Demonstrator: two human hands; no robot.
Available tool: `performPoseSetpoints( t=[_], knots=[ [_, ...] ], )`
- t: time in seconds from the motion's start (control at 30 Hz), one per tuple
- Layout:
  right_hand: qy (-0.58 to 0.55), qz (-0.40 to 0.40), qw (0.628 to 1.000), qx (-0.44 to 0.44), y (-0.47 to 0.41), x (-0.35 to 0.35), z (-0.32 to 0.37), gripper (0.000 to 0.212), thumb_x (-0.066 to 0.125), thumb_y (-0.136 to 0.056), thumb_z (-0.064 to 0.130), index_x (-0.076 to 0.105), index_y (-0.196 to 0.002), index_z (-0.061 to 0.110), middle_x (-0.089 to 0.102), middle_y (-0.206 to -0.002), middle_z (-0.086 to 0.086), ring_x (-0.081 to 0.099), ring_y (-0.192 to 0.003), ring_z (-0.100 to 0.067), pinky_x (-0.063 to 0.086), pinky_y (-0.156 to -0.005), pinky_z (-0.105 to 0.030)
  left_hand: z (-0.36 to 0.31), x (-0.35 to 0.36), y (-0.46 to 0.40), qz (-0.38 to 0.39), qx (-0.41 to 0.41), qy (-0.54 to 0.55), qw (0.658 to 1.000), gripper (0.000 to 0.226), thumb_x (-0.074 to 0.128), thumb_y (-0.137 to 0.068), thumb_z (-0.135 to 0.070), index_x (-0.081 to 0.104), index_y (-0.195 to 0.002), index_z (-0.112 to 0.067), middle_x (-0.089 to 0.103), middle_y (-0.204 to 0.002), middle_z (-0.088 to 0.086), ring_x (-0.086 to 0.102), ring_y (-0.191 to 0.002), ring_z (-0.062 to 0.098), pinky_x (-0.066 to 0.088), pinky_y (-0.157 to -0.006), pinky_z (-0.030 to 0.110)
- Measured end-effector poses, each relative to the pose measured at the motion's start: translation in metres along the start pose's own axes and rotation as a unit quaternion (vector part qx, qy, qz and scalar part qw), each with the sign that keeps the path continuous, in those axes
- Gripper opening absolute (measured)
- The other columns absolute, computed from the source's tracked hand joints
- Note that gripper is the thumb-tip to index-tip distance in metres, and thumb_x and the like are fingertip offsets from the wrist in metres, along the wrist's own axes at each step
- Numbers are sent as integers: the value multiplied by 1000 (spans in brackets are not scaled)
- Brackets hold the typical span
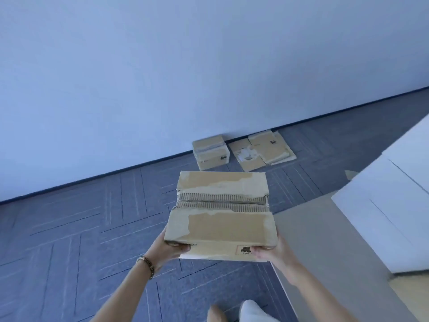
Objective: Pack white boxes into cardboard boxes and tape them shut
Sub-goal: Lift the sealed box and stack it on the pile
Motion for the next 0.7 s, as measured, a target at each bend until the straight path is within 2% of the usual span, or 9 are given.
performPoseSetpoints(
  t=[0.1,0.23,0.4,0.6,0.7],
  knots=[
    [7,35,999,3,-43,41,28,80,94,-60,5,54,-128,18,74,-110,-8,69,-110,-27,62,-77,-41,-9,-49,-7,-32,-3,25,999,68,84,-59,-6,54,-119,-15,67,-88,3,62,-80,15,56,-77,38],
    [31,97,995,-2,-99,102,71,83,97,-59,17,53,-129,28,73,-113,0,68,-111,-20,62,-83,-44,-22,-116,-22,-73,-5,56,996,70,85,-58,-10,54,-120,-18,65,-95,7,60,-88,21,56,-80,39],
    [42,160,986,-2,-181,185,112,80,94,-65,11,51,-131,27,72,-114,-2,69,-110,-21,61,-83,-46,-41,-202,-60,-117,-2,77,990,68,83,-60,-9,52,-120,-14,64,-96,11,58,-87,21,52,-76,38],
    [46,198,979,15,-301,285,159,77,94,-65,9,53,-128,26,73,-112,-3,71,-107,-21,62,-82,-47,-72,-312,-129,-167,-26,100,981,65,83,-59,-8,54,-117,-13,62,-91,9,57,-85,21,51,-76,37],
    [46,202,978,40,-359,328,179,77,91,-67,3,52,-130,24,74,-110,-5,73,-101,-20,62,-81,-46,-83,-361,-164,-176,-63,115,976,63,85,-63,0,54,-117,-13,61,-90,10,55,-85,23,50,-75,38]
  ],
)
Point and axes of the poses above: each hand's wrist, its own y-axis away from the middle knuckle, its own x-axis out of the palm, z = x × y, the point moved 10 cm from there along -y, towards the middle knuckle
